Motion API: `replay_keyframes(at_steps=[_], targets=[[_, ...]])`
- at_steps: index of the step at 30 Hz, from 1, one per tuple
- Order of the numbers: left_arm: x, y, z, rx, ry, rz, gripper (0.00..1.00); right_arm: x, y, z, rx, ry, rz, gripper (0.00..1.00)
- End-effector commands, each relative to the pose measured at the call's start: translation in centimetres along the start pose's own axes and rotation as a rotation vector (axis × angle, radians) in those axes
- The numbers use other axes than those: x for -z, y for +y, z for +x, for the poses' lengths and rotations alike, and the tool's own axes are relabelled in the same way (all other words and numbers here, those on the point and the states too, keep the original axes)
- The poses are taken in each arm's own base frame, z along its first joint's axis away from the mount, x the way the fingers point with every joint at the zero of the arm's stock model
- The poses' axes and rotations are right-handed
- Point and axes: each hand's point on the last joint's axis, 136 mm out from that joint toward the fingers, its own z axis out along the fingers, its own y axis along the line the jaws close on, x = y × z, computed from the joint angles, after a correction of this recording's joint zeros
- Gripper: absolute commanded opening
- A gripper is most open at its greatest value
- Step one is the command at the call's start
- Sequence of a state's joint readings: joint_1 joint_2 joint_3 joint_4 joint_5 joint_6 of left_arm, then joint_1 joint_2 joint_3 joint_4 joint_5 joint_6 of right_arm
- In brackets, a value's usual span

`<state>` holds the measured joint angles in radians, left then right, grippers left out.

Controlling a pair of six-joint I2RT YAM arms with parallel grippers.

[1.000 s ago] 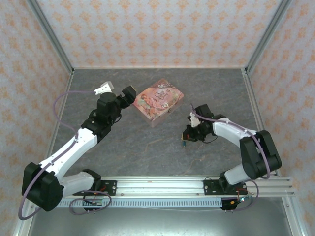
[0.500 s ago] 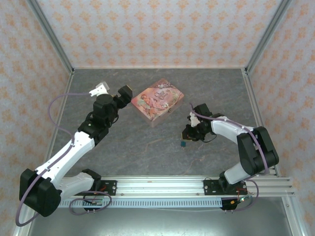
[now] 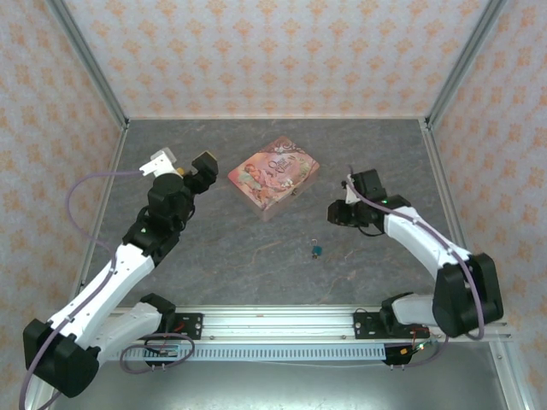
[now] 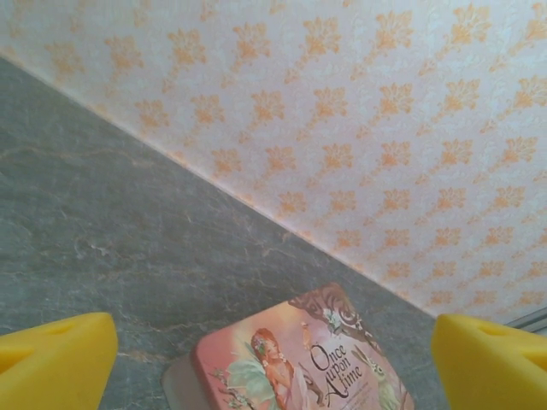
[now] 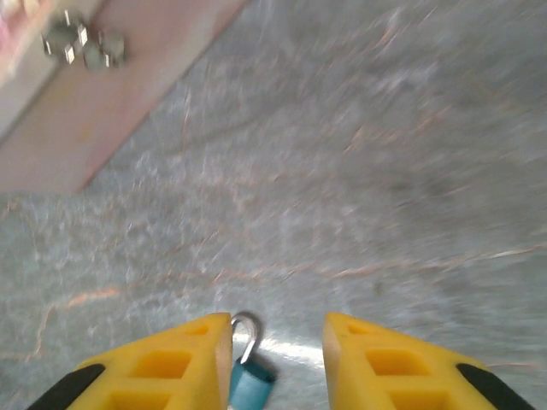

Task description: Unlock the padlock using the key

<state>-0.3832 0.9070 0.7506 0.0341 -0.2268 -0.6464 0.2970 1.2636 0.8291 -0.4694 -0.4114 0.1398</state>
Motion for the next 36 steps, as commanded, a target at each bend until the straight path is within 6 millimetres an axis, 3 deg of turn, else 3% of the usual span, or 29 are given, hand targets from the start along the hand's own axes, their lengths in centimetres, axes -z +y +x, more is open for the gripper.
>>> replay_keyframes(at_steps=[1,7,11,22,29,34,36], targets=[[1.2,1.2,-1.5,-0.072,-0.076,-0.033,0.95,3.4,-2.7,-3.2,0.021,-0.208,0.142,0.39],[2.3,2.8,-2.6,-0.174,-0.139,-0.095,0.96,7.6,-6.0,-5.2,0.034,-0.505,0.305,0.78],[1.8,4.4,-2.1,-0.253,-0.176,-0.153,0.97,8.5,-7.7,-5.8,0.044,-0.606,0.373,0.98],[-0.3,13.3,1.8,-0.444,-0.109,-0.464,1.00,6.9,-13.4,-8.2,0.004,-0.753,0.433,0.99],[-1.7,15.1,3.0,-0.574,-0.093,-0.505,1.00,3.8,-16.1,-8.8,-0.062,-0.813,0.380,0.99],[-3.9,15.3,4.4,-0.647,-0.069,-0.437,1.00,0.5,-16.3,-8.3,-0.033,-0.799,0.323,0.99],[-4.9,15.3,5.2,-0.672,-0.048,-0.396,1.00,0.2,-16.2,-8.4,-0.022,-0.816,0.306,0.99]])
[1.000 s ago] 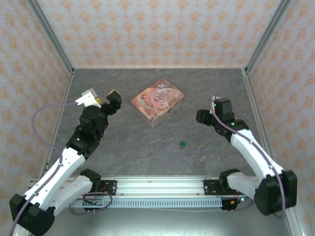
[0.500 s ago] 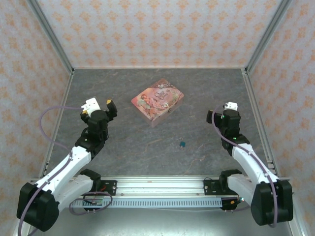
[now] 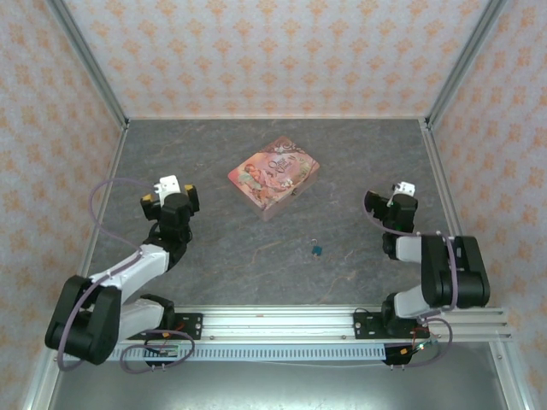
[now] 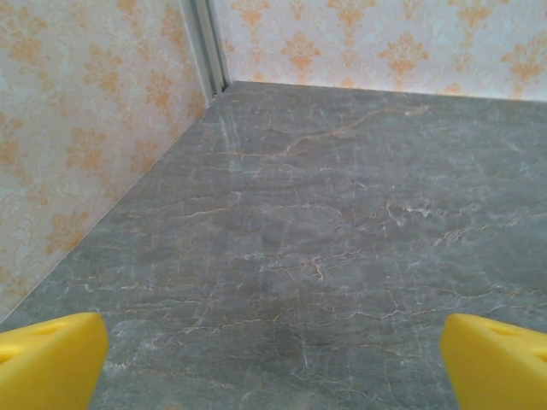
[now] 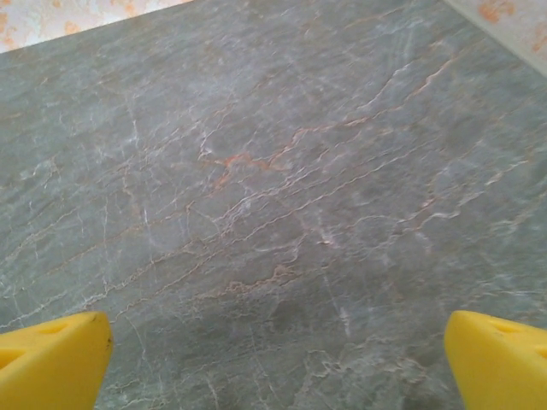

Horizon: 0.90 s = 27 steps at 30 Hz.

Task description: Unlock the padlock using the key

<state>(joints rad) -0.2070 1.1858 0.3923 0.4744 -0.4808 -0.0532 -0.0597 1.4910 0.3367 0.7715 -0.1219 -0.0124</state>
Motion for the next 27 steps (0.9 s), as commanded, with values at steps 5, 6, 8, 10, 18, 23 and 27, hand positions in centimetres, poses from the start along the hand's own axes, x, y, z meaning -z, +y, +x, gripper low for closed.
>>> replay_keyframes(at_steps=[5,6,8,10,18,23,27], targets=[[-2.1,-2.1,0.5,-0.029,-0.052,0.139,1.00,-0.8,2.2,-2.6,0.028,-0.055,-0.101,0.99],[-2.4,-2.2,1.1,-0.018,-0.052,0.152,1.00,-0.9,2.4,-2.6,0.039,-0.056,-0.093,0.99],[-3.2,-2.6,2.3,-0.008,-0.039,0.189,1.00,-0.9,2.4,-2.5,0.044,-0.050,-0.087,0.99],[-4.3,-3.6,2.6,-0.023,-0.023,0.228,1.00,-0.9,2.4,-2.5,0.044,-0.053,-0.088,0.99],[-5.4,-3.2,3.0,0.013,0.061,0.259,1.00,-1.0,2.4,-2.5,0.061,-0.051,-0.057,0.99],[-5.4,-3.3,3.0,0.004,0.061,0.252,1.00,-1.0,2.5,-2.5,0.065,-0.054,-0.052,0.99],[-5.3,-3.4,3.0,-0.011,0.061,0.244,1.00,-1.0,2.5,-2.5,0.064,-0.051,-0.049,0.99]])
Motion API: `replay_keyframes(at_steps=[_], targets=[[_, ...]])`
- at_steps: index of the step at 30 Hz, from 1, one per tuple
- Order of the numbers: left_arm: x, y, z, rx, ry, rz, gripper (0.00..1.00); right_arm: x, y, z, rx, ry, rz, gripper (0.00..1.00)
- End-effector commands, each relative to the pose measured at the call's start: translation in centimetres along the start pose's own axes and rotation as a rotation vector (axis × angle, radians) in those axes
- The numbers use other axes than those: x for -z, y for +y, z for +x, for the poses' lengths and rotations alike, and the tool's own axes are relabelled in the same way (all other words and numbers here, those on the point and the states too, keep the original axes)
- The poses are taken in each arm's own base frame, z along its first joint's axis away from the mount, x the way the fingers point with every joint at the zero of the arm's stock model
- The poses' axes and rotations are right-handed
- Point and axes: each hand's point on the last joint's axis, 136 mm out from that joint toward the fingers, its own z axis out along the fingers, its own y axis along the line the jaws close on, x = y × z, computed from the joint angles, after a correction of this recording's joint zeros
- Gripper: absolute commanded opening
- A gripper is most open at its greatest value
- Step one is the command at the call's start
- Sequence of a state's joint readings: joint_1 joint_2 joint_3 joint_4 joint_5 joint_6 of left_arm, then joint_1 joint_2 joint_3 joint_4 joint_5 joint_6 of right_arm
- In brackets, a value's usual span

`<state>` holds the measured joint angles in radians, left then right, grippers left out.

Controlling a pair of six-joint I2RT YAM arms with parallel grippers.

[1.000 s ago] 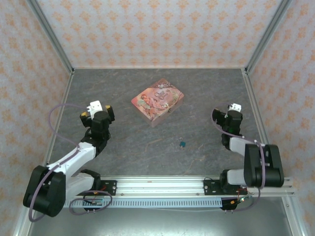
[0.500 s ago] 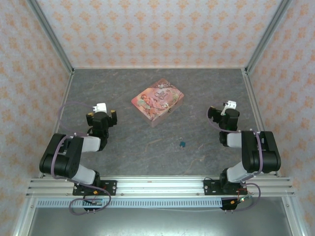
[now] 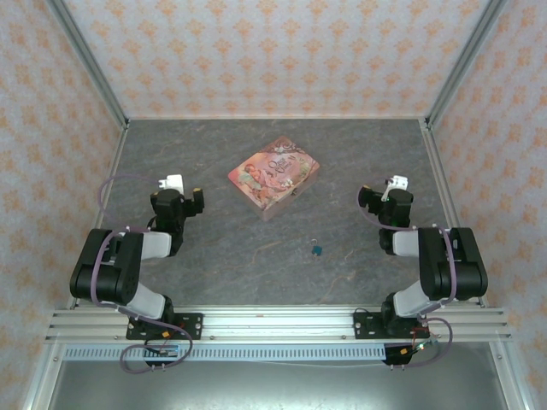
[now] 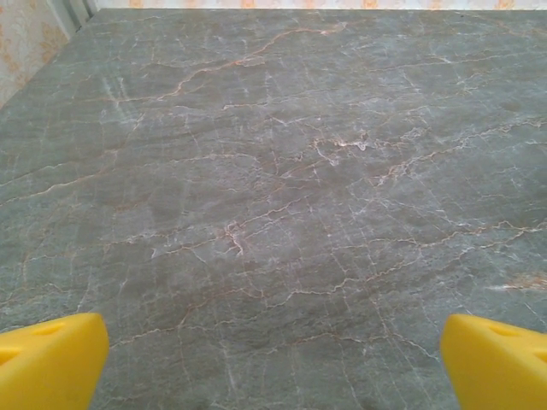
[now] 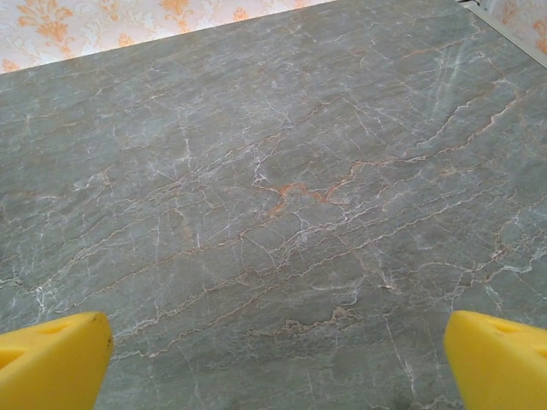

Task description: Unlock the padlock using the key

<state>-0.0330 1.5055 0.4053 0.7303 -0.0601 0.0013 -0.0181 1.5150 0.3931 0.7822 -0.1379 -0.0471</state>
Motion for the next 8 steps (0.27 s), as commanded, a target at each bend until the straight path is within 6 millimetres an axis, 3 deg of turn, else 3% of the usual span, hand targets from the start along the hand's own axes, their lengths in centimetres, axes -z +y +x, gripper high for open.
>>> replay_keyframes(at_steps=[1,8], targets=[[-0.03,-0.21,-1.60,-0.006,-0.041,-0.008,1.00,-0.32,0.01,-0.87,0.016,-0.017,0.015,0.99],[-0.03,-0.15,-1.59,-0.005,-0.041,-0.010,1.00,-0.27,0.03,-0.84,0.015,-0.018,0.013,0.99]])
